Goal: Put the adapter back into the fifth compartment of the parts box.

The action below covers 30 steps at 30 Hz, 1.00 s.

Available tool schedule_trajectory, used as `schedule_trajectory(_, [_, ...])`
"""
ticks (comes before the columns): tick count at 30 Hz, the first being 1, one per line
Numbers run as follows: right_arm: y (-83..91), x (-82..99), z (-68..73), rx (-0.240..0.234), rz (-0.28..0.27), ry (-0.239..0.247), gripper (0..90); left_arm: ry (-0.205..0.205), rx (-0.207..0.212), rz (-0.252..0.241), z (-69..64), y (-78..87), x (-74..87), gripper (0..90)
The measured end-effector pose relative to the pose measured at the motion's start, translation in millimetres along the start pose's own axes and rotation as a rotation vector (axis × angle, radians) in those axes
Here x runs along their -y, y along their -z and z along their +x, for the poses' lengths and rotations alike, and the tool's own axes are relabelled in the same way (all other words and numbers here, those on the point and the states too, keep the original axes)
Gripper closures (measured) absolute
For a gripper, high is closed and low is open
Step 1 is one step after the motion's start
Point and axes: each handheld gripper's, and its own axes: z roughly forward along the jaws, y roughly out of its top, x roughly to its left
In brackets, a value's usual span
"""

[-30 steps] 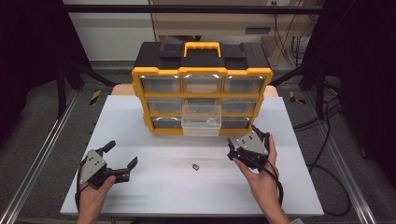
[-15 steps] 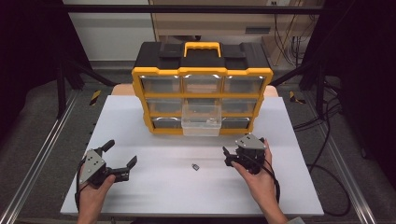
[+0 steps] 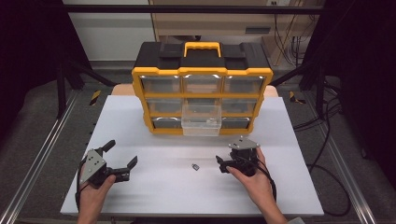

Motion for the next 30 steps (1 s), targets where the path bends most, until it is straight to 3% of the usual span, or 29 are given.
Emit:
schedule_trajectory(13, [-14.5,-0.3,12.0,-0.171,0.079,-0.061,8.0,0.004,-0.005,0.008,0.6,-1.1,0.4,1.0])
schedule_trajectory(23, [-19.5,-1.1,26.7,-0.216,0.1,-0.033,8.0,0.006,-0.006,0.003,1.0,0.1,-0.1,1.0])
schedule_trajectory(30, [-21.9,-1.9,31.8,-0.242,0.099,-0.044,7.9,0.004,-0.003,0.004,0.8,-0.1,-0.1,1.0])
